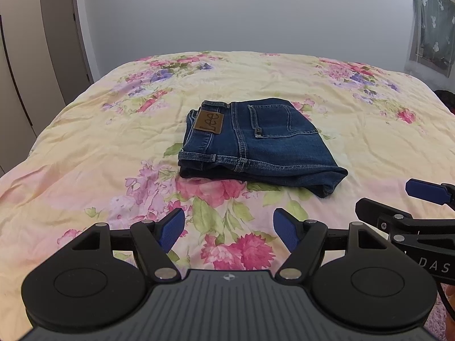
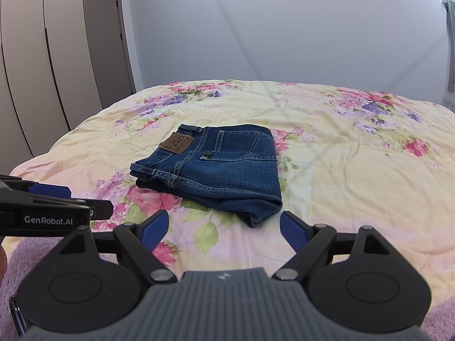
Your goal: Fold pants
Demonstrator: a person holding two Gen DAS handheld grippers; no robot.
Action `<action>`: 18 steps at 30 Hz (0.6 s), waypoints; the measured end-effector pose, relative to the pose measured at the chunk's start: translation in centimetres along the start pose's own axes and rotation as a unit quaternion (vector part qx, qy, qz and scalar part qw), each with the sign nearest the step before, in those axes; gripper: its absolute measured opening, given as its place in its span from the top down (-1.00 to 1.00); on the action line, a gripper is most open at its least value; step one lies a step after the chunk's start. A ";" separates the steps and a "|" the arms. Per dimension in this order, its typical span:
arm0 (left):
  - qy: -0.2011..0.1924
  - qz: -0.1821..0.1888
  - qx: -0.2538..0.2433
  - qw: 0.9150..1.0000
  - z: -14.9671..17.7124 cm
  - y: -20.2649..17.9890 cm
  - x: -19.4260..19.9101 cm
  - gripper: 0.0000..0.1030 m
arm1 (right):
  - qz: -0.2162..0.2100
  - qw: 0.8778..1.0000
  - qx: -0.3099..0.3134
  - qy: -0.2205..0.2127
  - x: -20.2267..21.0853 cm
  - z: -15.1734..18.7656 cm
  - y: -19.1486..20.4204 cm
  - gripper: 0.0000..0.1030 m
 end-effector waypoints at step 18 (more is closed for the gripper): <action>-0.002 -0.001 0.001 1.000 0.1 0.0 0.2 -0.62 | 0.001 1.000 0.003 -0.003 0.2 0.0 0.2 -0.58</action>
Point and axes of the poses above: each gripper's, at about its wrist camera, not at the fingertips, and x roughly against the way its jaws point, y to its left, z to its underside, the point moved 3 cm from there along -x, roughly the way its jaws point, and after that the axes turned 9 degrees about x, right-handed, at the moved point
